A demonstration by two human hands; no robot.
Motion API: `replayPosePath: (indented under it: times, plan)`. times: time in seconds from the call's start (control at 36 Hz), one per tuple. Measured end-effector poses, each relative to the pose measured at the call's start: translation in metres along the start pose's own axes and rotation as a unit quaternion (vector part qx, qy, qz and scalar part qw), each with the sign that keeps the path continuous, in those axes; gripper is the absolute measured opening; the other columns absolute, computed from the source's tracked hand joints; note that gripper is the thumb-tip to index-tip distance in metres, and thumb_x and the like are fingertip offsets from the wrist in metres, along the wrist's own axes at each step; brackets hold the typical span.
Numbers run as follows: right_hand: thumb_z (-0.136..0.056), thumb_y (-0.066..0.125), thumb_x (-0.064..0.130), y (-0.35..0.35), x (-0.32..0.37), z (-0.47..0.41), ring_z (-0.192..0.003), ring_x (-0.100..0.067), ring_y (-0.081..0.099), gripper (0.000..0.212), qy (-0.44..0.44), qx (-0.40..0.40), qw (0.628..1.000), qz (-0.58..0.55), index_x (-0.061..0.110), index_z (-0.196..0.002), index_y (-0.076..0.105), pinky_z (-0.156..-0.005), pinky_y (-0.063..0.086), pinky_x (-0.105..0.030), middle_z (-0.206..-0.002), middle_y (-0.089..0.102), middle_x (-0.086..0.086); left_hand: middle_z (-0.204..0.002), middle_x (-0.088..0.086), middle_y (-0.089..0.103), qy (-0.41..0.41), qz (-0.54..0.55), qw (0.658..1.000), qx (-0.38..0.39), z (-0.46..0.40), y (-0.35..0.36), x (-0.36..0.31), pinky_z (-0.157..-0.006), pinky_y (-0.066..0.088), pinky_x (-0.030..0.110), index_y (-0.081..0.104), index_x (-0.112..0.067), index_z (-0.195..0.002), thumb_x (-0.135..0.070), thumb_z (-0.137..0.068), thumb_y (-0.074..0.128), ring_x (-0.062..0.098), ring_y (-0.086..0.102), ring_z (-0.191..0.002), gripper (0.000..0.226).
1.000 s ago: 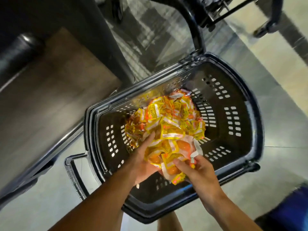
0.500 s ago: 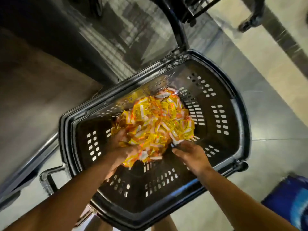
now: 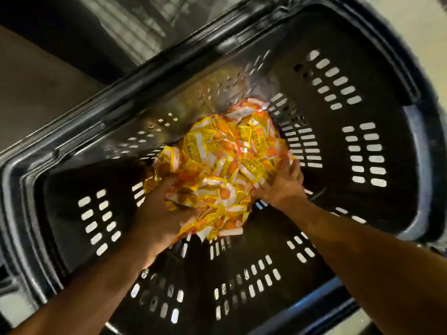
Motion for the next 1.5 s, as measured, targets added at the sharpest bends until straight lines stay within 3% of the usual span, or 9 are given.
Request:
replayPosePath:
  times: [0.19,0.42,0.56,0.72,0.83,0.94,1.11,1.25,1.5]
  plan:
    - [-0.078,0.082,0.049,-0.001,-0.001,-0.006,-0.139,-0.048,0.033,0.124,-0.003,-0.059,0.996,0.073,0.017,-0.161,-0.005,-0.11,0.037,-0.055,-0.163,0.009,-0.02,-0.122,-0.007,0.066,-0.015,-0.03,0.999,0.015,0.004,0.006,-0.009,-0.095,0.056,0.041,0.058,-0.033,-0.134,-0.005,-0.075,0.084,0.016,0.063,-0.115,0.07]
    - [-0.096,0.064,0.041,-0.059,-0.002,0.012,-0.107,-0.029,0.064,0.029,-0.02,-0.048,0.995,0.087,0.02,-0.117,0.064,-0.081,0.047,-0.035,-0.117,0.068,-0.009,-0.124,-0.002,0.064,-0.048,-0.061,0.997,0.013,0.018,0.006,-0.024,-0.096,0.054,0.044,0.055,-0.031,-0.138,-0.006,-0.077,0.083,0.023,0.061,-0.117,0.071]
    - [-0.092,0.068,0.05,-0.087,0.006,0.049,-0.105,-0.028,0.065,0.041,-0.002,0.033,0.999,0.025,0.016,-0.117,0.067,-0.091,0.053,-0.037,-0.116,0.068,-0.009,-0.125,0.004,0.064,-0.055,-0.047,0.997,-0.015,0.046,0.005,-0.043,-0.099,0.053,0.05,0.058,-0.033,-0.13,-0.003,-0.079,0.08,0.027,0.062,-0.115,0.063]
    - [-0.095,0.065,0.001,-0.116,0.005,0.115,-0.092,-0.024,0.059,0.026,0.026,0.084,0.951,-0.295,0.003,-0.12,0.065,-0.078,0.057,-0.035,-0.108,0.061,-0.012,-0.13,0.01,0.063,-0.09,0.012,0.995,-0.036,0.095,-0.003,-0.082,-0.101,0.051,0.052,0.056,-0.021,-0.138,-0.009,-0.056,0.085,0.032,0.061,-0.12,0.087]
    - [-0.093,0.06,-0.011,-0.14,0.007,0.184,-0.102,-0.028,0.059,0.034,0.041,0.079,0.919,-0.383,0.016,-0.114,0.056,-0.101,0.051,-0.052,-0.114,0.06,-0.014,-0.118,0.015,0.07,-0.098,0.044,0.992,-0.069,0.133,-0.016,-0.111,-0.096,0.054,0.053,0.065,-0.015,-0.125,-0.008,-0.047,0.084,0.034,0.067,-0.109,0.08]
    - [-0.091,0.057,-0.016,-0.153,0.014,0.26,-0.096,-0.039,0.056,0.033,0.084,0.139,0.802,-0.575,-0.006,-0.122,0.056,-0.084,0.047,-0.048,-0.111,0.055,-0.027,-0.116,0.017,0.071,-0.087,0.081,0.989,-0.087,0.185,-0.032,-0.141,-0.095,0.055,0.052,0.065,-0.011,-0.124,-0.009,-0.049,0.085,0.034,0.068,-0.106,0.078]
    - [-0.094,0.064,-0.002,-0.194,0.023,0.369,-0.109,-0.041,0.062,0.031,0.019,0.159,0.761,-0.628,-0.005,-0.124,0.059,-0.102,0.045,-0.069,-0.125,0.063,-0.029,-0.117,0.023,0.07,-0.05,0.214,0.973,-0.067,0.289,-0.055,-0.187,-0.096,0.052,0.059,0.062,-0.004,-0.128,0.011,-0.073,0.078,0.043,0.067,-0.108,0.059]
    - [-0.097,0.059,0.0,-0.228,0.025,0.452,-0.126,-0.053,0.055,0.038,-0.016,0.173,0.722,-0.669,-0.004,-0.135,0.055,-0.103,0.049,-0.062,-0.133,0.06,-0.032,-0.128,0.031,0.062,0.021,0.294,0.955,-0.019,0.387,-0.073,-0.227,-0.078,0.06,0.041,0.058,0.004,-0.132,0.011,-0.084,0.065,0.044,0.062,-0.111,0.049]
    - [-0.083,0.073,0.009,-0.277,0.04,0.582,-0.116,-0.04,0.063,0.053,-0.096,0.193,0.705,-0.675,0.0,-0.133,0.059,-0.09,0.06,-0.046,-0.124,0.068,-0.022,-0.139,0.027,0.056,0.123,0.364,0.922,-0.057,0.541,-0.102,-0.239,-0.107,0.042,0.063,0.054,0.0,-0.138,0.004,-0.08,0.07,0.046,0.056,-0.126,0.06]
Point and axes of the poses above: each hand's wrist, its own z-axis away from the middle knuckle, its own y-axis out of the palm, x = y × z, the point moved 5 cm from there along -z, towards the middle knuckle
